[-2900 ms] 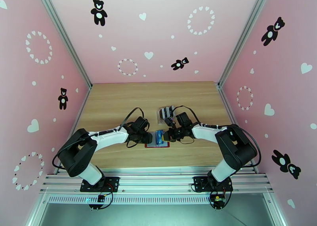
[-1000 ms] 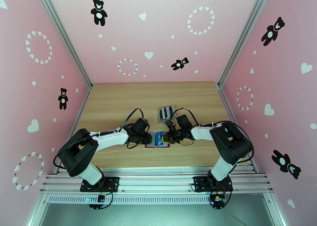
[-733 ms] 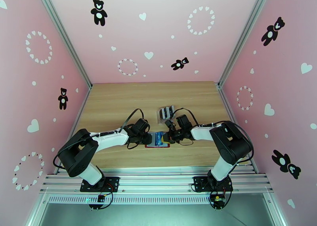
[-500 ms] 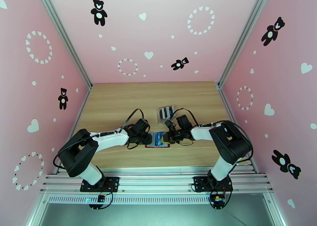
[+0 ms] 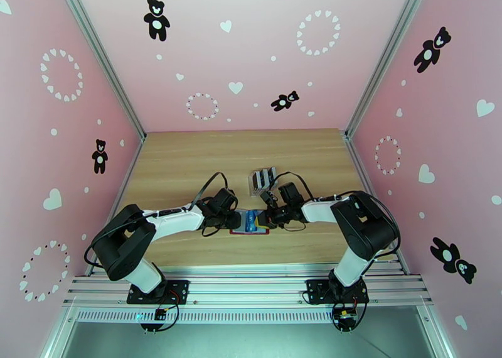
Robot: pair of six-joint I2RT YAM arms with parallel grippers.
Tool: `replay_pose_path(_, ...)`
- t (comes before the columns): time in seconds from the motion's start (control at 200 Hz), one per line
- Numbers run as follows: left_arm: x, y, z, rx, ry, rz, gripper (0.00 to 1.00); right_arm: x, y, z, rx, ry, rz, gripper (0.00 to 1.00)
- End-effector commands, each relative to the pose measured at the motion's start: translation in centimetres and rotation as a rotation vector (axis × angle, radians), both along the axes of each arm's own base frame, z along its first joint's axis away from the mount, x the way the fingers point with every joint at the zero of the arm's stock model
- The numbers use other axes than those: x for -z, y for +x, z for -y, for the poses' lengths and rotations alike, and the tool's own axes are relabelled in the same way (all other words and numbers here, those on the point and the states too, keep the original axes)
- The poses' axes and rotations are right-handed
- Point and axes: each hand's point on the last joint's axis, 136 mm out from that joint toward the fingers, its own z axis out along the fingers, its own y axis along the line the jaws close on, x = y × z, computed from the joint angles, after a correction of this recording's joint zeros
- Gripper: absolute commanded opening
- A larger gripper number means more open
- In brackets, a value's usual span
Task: Put the credit cards into the card holder
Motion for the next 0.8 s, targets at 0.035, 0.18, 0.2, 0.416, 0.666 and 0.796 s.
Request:
replay_pose_path(0.035, 2.0, -2.6, -0.3, 0.027, 0.03, -0.088, 0.42, 0.5, 0.0, -0.2, -0.003, -0.016, -0.021, 0.0)
replay_pose_path(0.18, 2.0, -2.6, -0.3, 0.027, 0.028, -0.089, 0.42, 0.5, 0.2, -0.3, 0.004, -0.021, -0.018, 0.0)
replay_pose_path(0.2, 1.9, -2.6, -0.3, 0.027, 0.027, -0.088, 0.42, 0.4, 0.2, -0.3, 0.004, -0.019, -0.015, 0.0)
replay_pose_path(0.416, 1.9, -2.8, -0.3, 0.026, 0.022, -0.091, 0.42, 0.4, 1.0, -0.2, 0.04, -0.046, -0.001, 0.0)
replay_pose_path(0.666, 1.9, -3.1, -0.2, 0.024, 0.014, -0.091, 0.42, 0.5, 1.1, -0.1, 0.046, -0.057, -0.009, 0.0)
replay_pose_path(0.796, 2.0, -3.2, -0.1, 0.023, 0.013, -0.094, 0.42, 0.6, 0.6, 0.0, 0.032, -0.065, -0.017, 0.0)
